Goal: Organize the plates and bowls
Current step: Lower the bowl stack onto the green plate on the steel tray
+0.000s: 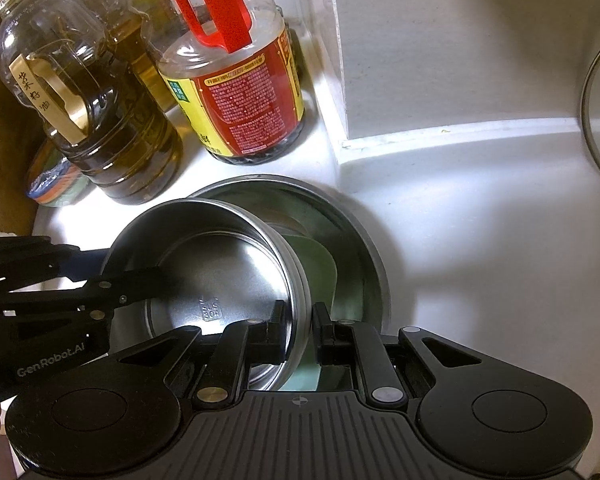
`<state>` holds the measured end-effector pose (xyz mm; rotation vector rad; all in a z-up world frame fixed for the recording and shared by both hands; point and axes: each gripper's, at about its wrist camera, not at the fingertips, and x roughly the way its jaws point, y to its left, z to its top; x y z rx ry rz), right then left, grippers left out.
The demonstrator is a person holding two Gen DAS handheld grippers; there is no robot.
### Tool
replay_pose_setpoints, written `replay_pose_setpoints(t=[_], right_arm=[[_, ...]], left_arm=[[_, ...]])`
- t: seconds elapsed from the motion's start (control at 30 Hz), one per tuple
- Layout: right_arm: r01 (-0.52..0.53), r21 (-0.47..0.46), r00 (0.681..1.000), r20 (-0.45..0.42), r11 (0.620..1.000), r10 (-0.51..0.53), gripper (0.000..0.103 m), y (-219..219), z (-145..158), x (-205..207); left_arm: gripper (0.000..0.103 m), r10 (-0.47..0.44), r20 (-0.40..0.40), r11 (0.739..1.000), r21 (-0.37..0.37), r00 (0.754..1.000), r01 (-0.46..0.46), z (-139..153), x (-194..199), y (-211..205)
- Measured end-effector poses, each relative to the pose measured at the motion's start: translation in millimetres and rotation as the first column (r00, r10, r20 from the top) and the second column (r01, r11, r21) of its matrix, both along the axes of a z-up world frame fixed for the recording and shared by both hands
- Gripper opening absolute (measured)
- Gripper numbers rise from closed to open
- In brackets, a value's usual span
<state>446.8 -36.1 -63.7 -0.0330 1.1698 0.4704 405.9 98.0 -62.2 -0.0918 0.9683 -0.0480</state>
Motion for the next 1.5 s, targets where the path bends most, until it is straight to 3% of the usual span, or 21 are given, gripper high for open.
replay_pose_setpoints(t=[0.5, 0.73, 1.1, 1.2, 1.3, 1.5], right_arm=[[-0.028, -0.024, 0.999, -0.018, 0.999, 0.028, 0.017, 3.0, 1.1, -6.8], [0.017, 0.017, 0.997, -0.072, 1.0, -0.016, 0.018, -3.7, 0.2, -1.6], [0.055, 0.078, 0.997, 0.051, 0.995, -0.059, 0.019, -18.4, 26.3, -9.4], [0.046, 0.088, 0.996, 0.069, 0.995, -0.053, 0.018, -18.9, 32.7, -9.9], [0.031, 0.094, 0.998, 0.059, 0.995, -0.036, 0.008, -14.6, 30.7, -9.5], [0.045, 0.103, 0.997, 0.053, 0.994, -0.051, 0.008, -13.5, 29.6, -8.8]], left_arm=[[0.018, -0.067, -0.01, 0.997, 0.026, 0.998, 0.067, -3.5, 14.7, -1.4], [0.017, -0.08, -0.019, 0.996, 0.028, 0.997, 0.081, -3.9, 18.1, -2.3], [0.017, -0.097, 0.043, 0.993, 0.067, 0.994, 0.094, 11.8, 1.6, -5.3], [0.01, -0.105, 0.053, 0.993, 0.067, 0.993, 0.102, 15.9, 0.5, -5.3], [0.008, -0.107, 0.038, 0.993, 0.059, 0.994, 0.105, 13.5, 3.0, -4.6], [0.007, -0.101, 0.031, 0.994, 0.052, 0.994, 0.099, 9.3, 4.4, -2.8]])
